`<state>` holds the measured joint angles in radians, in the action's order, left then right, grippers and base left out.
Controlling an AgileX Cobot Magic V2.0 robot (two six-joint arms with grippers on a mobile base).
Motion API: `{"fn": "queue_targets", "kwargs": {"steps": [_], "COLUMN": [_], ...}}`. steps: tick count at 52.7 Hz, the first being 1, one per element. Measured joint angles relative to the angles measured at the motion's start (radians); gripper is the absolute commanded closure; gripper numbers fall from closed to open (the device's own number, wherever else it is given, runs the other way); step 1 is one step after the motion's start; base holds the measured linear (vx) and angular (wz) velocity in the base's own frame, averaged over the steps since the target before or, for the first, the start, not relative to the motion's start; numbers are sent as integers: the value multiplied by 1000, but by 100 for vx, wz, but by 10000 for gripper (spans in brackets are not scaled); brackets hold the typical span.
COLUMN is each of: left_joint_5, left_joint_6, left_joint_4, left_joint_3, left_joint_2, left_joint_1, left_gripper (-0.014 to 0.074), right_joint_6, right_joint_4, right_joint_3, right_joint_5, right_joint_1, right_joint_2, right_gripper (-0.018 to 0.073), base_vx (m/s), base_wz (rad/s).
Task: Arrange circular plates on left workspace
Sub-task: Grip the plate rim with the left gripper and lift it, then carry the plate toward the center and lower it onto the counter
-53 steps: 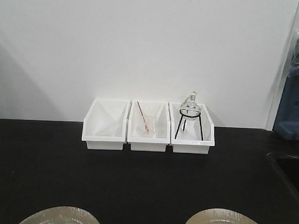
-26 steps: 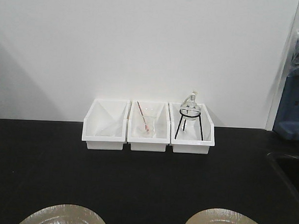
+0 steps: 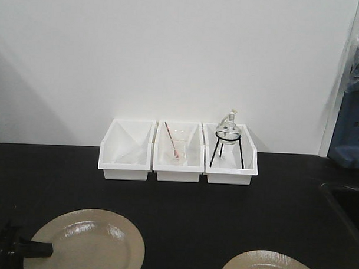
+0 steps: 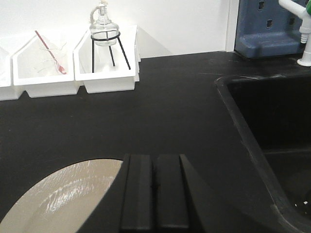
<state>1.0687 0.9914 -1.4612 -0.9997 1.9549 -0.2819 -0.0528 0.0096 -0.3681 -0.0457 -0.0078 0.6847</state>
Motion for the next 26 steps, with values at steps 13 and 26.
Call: {"fn": "queue_targets", "kwargs": {"steps": [13,26], "left_joint_5": [-111,-211], "left_joint_6": [-1,-115], "left_joint_4": [-97,-120], "left_joint_3": [-56,-235], "left_joint_2": [7,50], "left_joint_1": [129,225], "left_gripper": [596,596], "right_joint_6": [0,0], "right_joint_4": [0,0], "right_joint_3": [0,0], "right_joint_5": [0,0], "right_joint_1": [0,0], "right_joint_2": [0,0], "right_gripper": [558,558], "base_vx": [0,0], "base_wz": [0,0]}}
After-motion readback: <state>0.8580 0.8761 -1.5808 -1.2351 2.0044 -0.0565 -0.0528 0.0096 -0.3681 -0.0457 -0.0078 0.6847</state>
